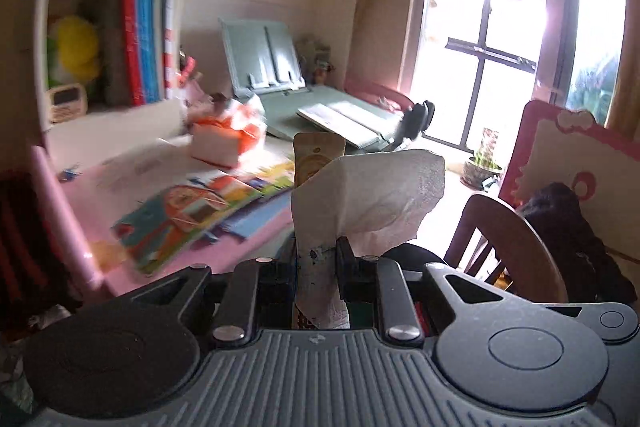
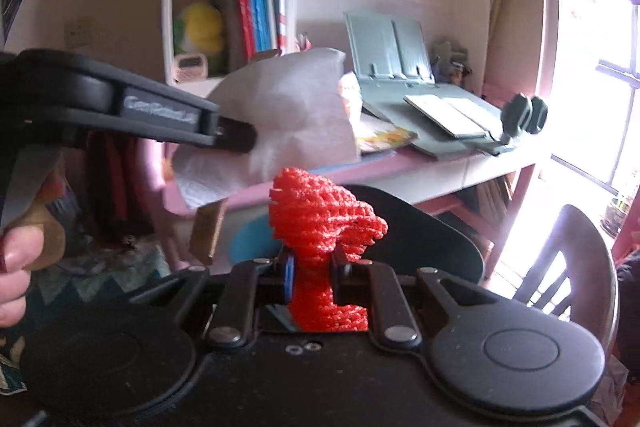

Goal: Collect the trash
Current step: 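Lift the foam net and tissue and carry them to the bin, then open both tools over the bin to drop the net and tissue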

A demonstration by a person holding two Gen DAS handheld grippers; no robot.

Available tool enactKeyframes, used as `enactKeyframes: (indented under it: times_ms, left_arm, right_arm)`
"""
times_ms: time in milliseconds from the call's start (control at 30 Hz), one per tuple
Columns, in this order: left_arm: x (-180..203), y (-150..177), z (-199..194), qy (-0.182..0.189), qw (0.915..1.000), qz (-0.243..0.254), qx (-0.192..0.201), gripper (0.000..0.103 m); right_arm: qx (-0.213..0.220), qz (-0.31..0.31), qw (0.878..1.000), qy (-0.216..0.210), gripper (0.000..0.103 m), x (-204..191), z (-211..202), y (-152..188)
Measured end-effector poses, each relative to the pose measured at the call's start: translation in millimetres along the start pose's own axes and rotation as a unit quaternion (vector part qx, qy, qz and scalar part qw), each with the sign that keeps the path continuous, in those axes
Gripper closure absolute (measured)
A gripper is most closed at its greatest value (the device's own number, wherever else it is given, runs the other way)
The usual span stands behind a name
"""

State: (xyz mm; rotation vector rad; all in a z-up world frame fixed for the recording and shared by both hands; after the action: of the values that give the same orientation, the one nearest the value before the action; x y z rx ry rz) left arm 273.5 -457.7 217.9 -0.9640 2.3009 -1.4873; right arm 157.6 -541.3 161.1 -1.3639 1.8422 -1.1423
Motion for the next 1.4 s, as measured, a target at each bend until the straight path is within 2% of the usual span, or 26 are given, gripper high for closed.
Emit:
enactKeyframes:
  times_ms: [233, 367, 600, 700, 833, 867, 933, 967, 1000, 1067, 1167, 1400]
  left_arm:
    - [0.0, 25.2, 68.4, -0.004, 0.9979, -0.002, -0.065, 0.085]
    - [-3.0, 44.2, 101.4, -0.014, 0.994, 0.003, -0.108, 0.085]
    - [-1.4, 63.7, 127.9, -0.013, 0.9883, 0.011, -0.152, 0.085]
    - [-1.8, 68.1, 131.2, -0.02, 0.9871, 0.015, -0.158, 0.085]
    - [-2.2, 74.2, 131.8, -0.016, 0.985, 0.011, -0.171, 0.083]
    - [-3.1, 74.7, 131.6, -0.017, 0.9846, 0.006, -0.174, 0.077]
    - [-1.7, 75.3, 126.2, -0.009, 0.9859, 0.007, -0.167, 0.071]
    - [1.0, 75.1, 122.8, -0.008, 0.9863, 0.015, -0.164, 0.06]
    - [4.2, 74.8, 118.7, -0.01, 0.9867, 0.025, -0.16, 0.038]
    - [9.1, 72.6, 107.6, -0.017, 0.9891, 0.035, -0.142, 0.022]
    - [13.8, 66.9, 89.3, -0.001, 0.9921, 0.026, -0.123, 0.022]
    - [24.1, 62.8, 43.0, 0.003, 0.9959, 0.022, -0.087, 0.022]
  right_arm:
    - [-0.049, 0.024, 0.999, 0.004, 0.086, 18.6, 43.1, 18.2]
    - [-0.074, 0.013, 0.997, 0.012, 0.085, 18.8, 59.6, 32.8]
    - [-0.099, 0.012, 0.995, 0.022, 0.077, 16.8, 74.3, 49.8]
    - [-0.1, 0.021, 0.994, 0.025, 0.073, 18.2, 75.1, 51.5]
    - [-0.097, 0.025, 0.994, 0.032, 0.06, 21.3, 73.1, 50.8]
    - [-0.096, 0.025, 0.994, 0.036, 0.055, 21.8, 71.5, 50.7]
    - [-0.092, 0.027, 0.995, 0.036, 0.053, 22.0, 67.8, 50.5]
    - [-0.093, 0.026, 0.995, 0.035, 0.052, 21.9, 65.5, 50.6]
    - [-0.092, 0.026, 0.995, 0.036, 0.052, 21.9, 62.4, 50.7]
    - [-0.088, 0.024, 0.995, 0.037, 0.046, 21.9, 56.0, 50.1]
    - [-0.075, 0.024, 0.996, 0.04, 0.043, 22.4, 43.6, 47.9]
    - [-0.049, 0.021, 0.998, 0.042, 0.039, 23.0, 8.7, 44.4]
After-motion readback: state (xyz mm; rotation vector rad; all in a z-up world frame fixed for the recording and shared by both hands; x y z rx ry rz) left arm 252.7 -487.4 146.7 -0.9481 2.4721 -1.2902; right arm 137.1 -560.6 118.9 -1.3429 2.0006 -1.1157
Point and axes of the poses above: each gripper's, at about its wrist camera, not at the fingertips, and z roughly the way its jaws point, x to its right, y to its underside, the point moved 3 cm from there along z, roughly the way its jaws point, and after that the axes turned 7 degrees about y, right-handed, at the moved point
